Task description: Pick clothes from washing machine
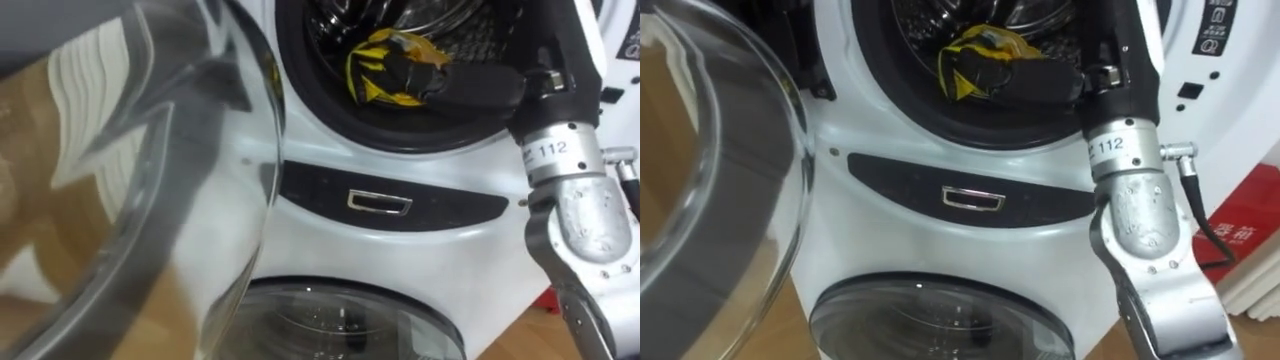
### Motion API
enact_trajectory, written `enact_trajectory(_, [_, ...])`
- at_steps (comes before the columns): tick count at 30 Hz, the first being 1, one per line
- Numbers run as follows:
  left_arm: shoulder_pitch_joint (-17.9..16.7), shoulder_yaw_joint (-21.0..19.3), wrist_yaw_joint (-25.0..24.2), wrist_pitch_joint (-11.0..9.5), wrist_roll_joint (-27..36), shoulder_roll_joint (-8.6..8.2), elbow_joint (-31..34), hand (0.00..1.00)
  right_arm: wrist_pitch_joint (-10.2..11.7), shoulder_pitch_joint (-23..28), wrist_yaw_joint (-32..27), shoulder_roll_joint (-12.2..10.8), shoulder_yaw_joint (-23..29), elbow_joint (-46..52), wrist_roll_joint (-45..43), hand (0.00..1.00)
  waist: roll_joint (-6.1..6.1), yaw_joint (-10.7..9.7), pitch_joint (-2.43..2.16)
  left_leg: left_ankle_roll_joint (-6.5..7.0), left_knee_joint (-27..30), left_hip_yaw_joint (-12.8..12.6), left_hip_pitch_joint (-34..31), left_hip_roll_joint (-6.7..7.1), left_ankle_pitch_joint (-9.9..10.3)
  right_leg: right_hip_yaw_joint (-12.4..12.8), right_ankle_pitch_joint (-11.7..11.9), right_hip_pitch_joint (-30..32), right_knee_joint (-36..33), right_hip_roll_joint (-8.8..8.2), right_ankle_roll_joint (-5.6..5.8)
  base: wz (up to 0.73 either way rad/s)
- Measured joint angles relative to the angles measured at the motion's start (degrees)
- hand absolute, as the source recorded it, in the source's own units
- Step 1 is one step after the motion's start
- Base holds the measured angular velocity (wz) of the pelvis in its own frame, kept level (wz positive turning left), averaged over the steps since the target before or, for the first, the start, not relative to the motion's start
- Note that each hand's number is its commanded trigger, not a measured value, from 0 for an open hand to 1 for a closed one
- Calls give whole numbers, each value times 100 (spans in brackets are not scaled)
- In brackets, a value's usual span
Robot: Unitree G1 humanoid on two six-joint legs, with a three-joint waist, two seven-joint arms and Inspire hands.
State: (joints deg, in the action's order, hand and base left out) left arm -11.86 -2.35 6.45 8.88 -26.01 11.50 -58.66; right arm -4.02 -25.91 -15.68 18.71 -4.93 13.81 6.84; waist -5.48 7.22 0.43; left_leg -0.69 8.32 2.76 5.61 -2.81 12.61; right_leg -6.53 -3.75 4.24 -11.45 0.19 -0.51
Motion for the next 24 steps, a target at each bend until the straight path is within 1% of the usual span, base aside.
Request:
enact_trajectory(4, [-12, -86, -68, 95, 2, -13, 4, 0, -175, -191, 35, 14, -1, -26, -583, 0, -14, -19, -11, 1, 1, 63, -21, -2, 4, -73, -27, -2, -4, -11, -3, 8])
enact_trajectory(6, [-15, -90, -75, 127, 5, -29, -15, 0, -198, -286, 134, 42, -1, -122, -798, 0, -20, 2, -16, 1, 9, 64, -16, -5, 4, -81, -32, -3, -10, -12, -2, 0])
enact_trajectory(8, [6, -90, -92, 201, 12, -46, -12, 0, -213, -322, 221, 111, -19, -262, -1040, 0, -35, 29, -25, 1, 15, 60, -4, -8, 4, -82, -32, -5, -15, -11, -2, 0])
enact_trajectory(10, [13, -98, -121, 275, -1, -42, 26, 0, -210, -366, 404, 224, -18, -497, -1172, 0, -71, 33, -49, 0, 0, 68, -2, -11, 4, -98, -31, -19, -17, -12, -3, 0])
enact_trajectory(12, [11, -110, -183, 322, -119, -45, 69, 0, -233, -470, 577, 231, -26, -752, -1294, 0, -95, 37, -57, -6, 9, 61, 1, -11, 6, -98, -31, -26, -21, -14, -5, 0])
enact_trajectory(14, [7, -145, -224, 381, -122, -45, 161, 0, -244, -621, 802, 231, -27, -1093, -1519, 0, -137, 32, -52, -20, 48, 63, 1, -11, 12, -124, -33, -45, -26, -19, -15, 2])
enact_trajectory(15, [29, -201, -268, 421, -121, -43, 179, 0, -307, -754, 1045, 281, -48, -1413, -1737, 0, -180, 27, -39, -30, 66, 100, 15, -11, 8, -159, -29, -84, -21, -25, -23, 17])
enact_trajectory(16, [117, -199, -316, 466, -117, -3, 182, 0, -405, -877, 1263, 378, -101, -1813, -1893, 0, -242, 45, -17, -42, 103, 161, 15, -10, 6, -175, -36, -125, -21, -23, -30, 21])
enact_trajectory(17, [119, -197, -328, 480, -113, 24, 182, 0, -489, -936, 1357, 404, -121, -1980, -1973, 0, -296, 71, -23, -50, 112, 186, 13, -10, 5, -192, -39, -136, -21, -22, -36, 20])
enact_trajectory(18, [158, -193, -330, 490, -113, 70, 182, 0, -652, -1046, 1536, 411, -151, -2297, -2139, 0, -394, 97, -41, -64, 118, 218, 6, -12, 6, -212, -45, -142, -19, -17, -45, 14])
enact_trajectory(19, [147, -187, -333, 499, -114, 78, 177, 0, -790, -1193, 1729, 427, -260, -2598, -2372, 0, -457, 114, -33, -70, 130, 244, 4, -12, 11, -235, -46, -165, -9, -20, -47, 11])
enact_trajectory(21, [112, -187, -374, 573, -114, 76, 165, 0, -844, -1434, 2064, 433, -329, -3094, -2472, 0, -496, 131, -33, -66, 135, 261, 6, -12, 11, -254, -37, -196, 32, -22, -55, 9])
enact_trajectory(23, [103, -188, -435, 661, -109, 129, 119, 0, -859, -1606, 2343, 565, -329, -3343, -2462, 0, -512, 123, -44, -64, 129, 300, 5, -13, 9, -308, -19, -227, 84, -23, -55, 9])
enact_trajectory(24, [108, -187, -470, 708, -109, 175, 122, 0, -857, -1683, 2510, 688, -339, -3416, -2438, 0, -517, 123, -47, -64, 125, 309, 7, -20, 9, -329, -19, -234, 85, -21, -55, 6])
